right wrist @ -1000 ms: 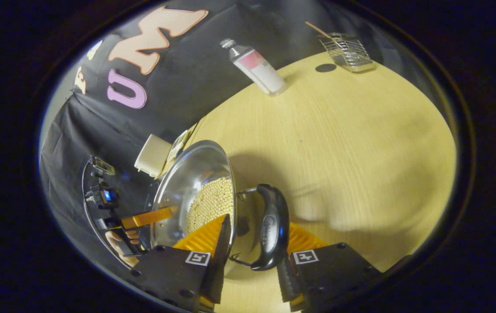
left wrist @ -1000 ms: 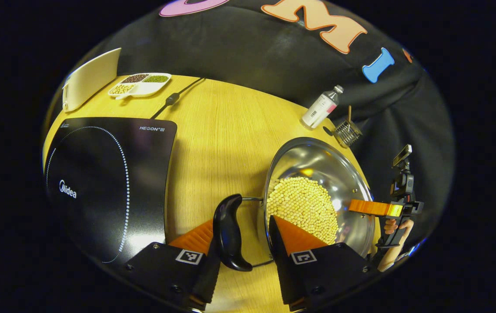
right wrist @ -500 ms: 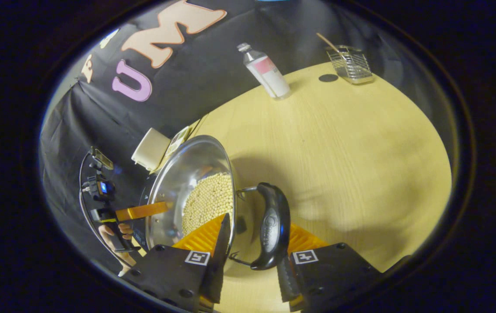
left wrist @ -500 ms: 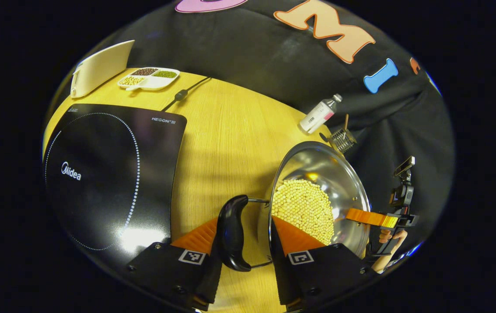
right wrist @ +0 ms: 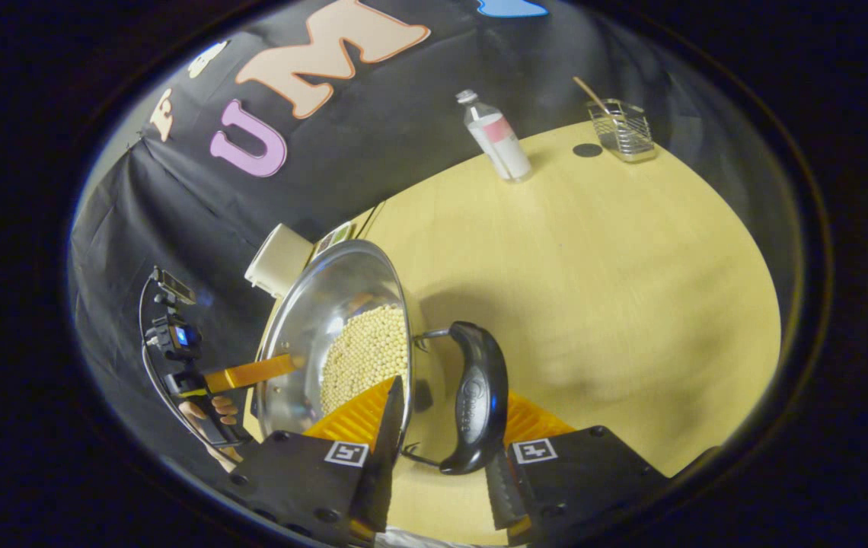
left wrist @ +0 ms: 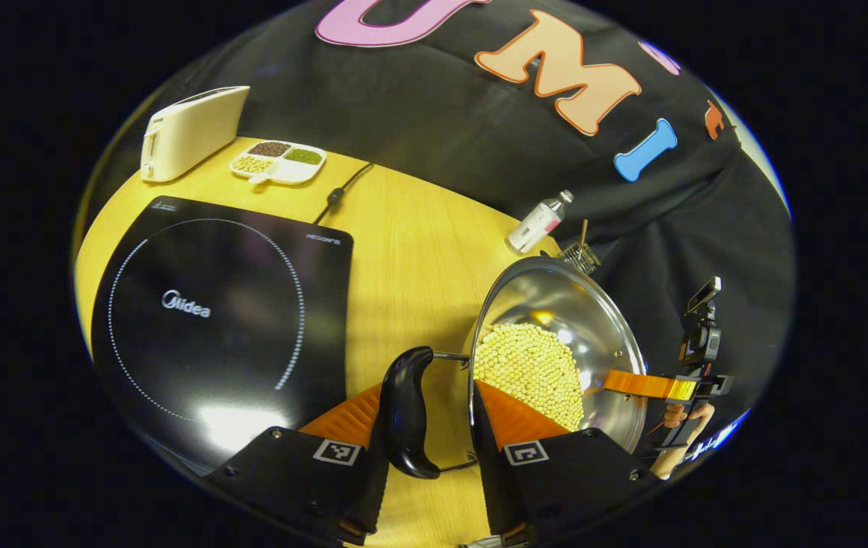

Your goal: First push the handle of the pot to place it horizontally, then grasp the pot with both hands and set it on the induction cooktop.

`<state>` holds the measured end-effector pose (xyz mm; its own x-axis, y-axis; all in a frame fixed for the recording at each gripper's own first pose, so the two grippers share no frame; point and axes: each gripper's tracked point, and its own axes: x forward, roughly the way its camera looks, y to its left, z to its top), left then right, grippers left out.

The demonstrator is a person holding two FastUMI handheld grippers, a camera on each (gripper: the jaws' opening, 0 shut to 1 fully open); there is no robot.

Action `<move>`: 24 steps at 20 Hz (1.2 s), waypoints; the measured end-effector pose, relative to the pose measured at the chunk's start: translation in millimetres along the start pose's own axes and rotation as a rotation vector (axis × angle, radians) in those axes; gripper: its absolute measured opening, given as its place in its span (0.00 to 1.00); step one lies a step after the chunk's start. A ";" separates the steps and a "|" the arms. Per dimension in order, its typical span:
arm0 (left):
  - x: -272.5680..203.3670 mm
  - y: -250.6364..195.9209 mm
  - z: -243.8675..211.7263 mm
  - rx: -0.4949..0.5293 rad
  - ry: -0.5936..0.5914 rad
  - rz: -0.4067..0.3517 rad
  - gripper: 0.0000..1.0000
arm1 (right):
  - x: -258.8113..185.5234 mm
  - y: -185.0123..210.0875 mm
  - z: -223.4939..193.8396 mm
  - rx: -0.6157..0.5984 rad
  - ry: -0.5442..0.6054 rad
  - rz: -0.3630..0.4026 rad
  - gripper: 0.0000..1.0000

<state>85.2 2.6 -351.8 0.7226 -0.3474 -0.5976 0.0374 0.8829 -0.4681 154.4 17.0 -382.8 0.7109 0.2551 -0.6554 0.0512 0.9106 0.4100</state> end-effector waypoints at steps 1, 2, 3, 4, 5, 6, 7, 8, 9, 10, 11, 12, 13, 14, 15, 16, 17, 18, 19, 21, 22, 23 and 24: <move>-9.2 8.3 1.8 -0.003 -0.006 0.008 0.54 | 3.9 11.1 -3.5 -0.008 0.007 0.005 0.47; -18.9 17.7 4.9 -0.006 -0.015 0.017 0.54 | 8.7 23.5 -6.4 -0.017 0.014 0.014 0.47; -26.9 28.2 8.6 -0.014 -0.027 0.027 0.51 | 14.3 36.1 -9.0 -0.027 0.021 0.024 0.54; -36.2 39.7 13.1 -0.017 -0.039 0.038 0.54 | 21.3 49.5 -12.0 -0.032 0.030 0.037 0.54; -46.0 49.8 17.3 -0.023 -0.051 0.053 0.54 | 27.8 62.9 -15.8 -0.037 0.039 0.051 0.48; -55.5 63.1 22.8 -0.029 -0.067 0.069 0.54 | 36.5 76.4 -19.0 -0.042 0.052 0.065 0.47; -63.6 75.9 27.6 -0.032 -0.080 0.086 0.56 | 45.3 89.0 -23.7 -0.044 0.066 0.078 0.48; -71.4 89.6 33.0 -0.033 -0.095 0.105 0.54 | 55.2 101.6 -27.6 -0.045 0.080 0.091 0.54; -78.5 101.2 37.9 -0.035 -0.107 0.125 0.56 | 64.4 114.3 -31.2 -0.043 0.093 0.104 0.47; -84.8 113.6 44.0 -0.033 -0.122 0.143 0.54 | 74.5 124.2 -35.0 -0.042 0.104 0.117 0.47; -89.0 125.2 48.6 -0.031 -0.135 0.159 0.55 | 83.1 136.1 -37.7 -0.041 0.110 0.126 0.47; -94.4 136.9 52.6 -0.032 -0.143 0.174 0.55 | 91.5 147.4 -38.8 -0.042 0.117 0.134 0.47; -100.5 147.1 57.1 -0.035 -0.157 0.186 0.53 | 100.2 158.1 -40.5 -0.046 0.121 0.143 0.48; -105.9 157.4 61.7 -0.038 -0.168 0.196 0.54 | 109.0 168.0 -41.0 -0.043 0.121 0.153 0.47; -109.7 166.8 65.6 -0.039 -0.181 0.205 0.53 | 117.4 178.8 -40.8 -0.040 0.116 0.161 0.47; -113.1 176.2 71.6 -0.041 -0.196 0.214 0.53 | 125.1 187.9 -39.9 -0.041 0.109 0.170 0.47; -115.4 185.2 74.7 -0.042 -0.206 0.223 0.53 | 130.7 196.2 -40.2 -0.043 0.101 0.176 0.47; -118.6 193.7 79.5 -0.041 -0.219 0.230 0.53 | 136.0 204.7 -38.3 -0.044 0.084 0.184 0.47; -120.5 200.6 83.3 -0.039 -0.226 0.235 0.53 | 141.1 212.6 -37.6 -0.045 0.067 0.190 0.46; -121.4 213.6 89.8 -0.034 -0.237 0.240 0.53 | 147.0 223.2 -33.5 -0.036 0.031 0.201 0.46; -121.1 219.2 91.8 -0.029 -0.236 0.242 0.55 | 150.7 226.6 -31.9 -0.029 0.017 0.203 0.46; -120.9 224.6 95.3 -0.024 -0.237 0.244 0.53 | 153.4 229.4 -32.5 -0.026 0.004 0.206 0.46; -121.0 229.2 97.2 -0.016 -0.236 0.244 0.55 | 155.6 231.0 -33.4 -0.025 -0.001 0.207 0.46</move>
<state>73.4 277.7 -323.6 0.8491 -0.0424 -0.5265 -0.1653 0.9254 -0.3411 253.4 277.9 -411.3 0.7049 0.4374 -0.5584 -0.1132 0.8465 0.5202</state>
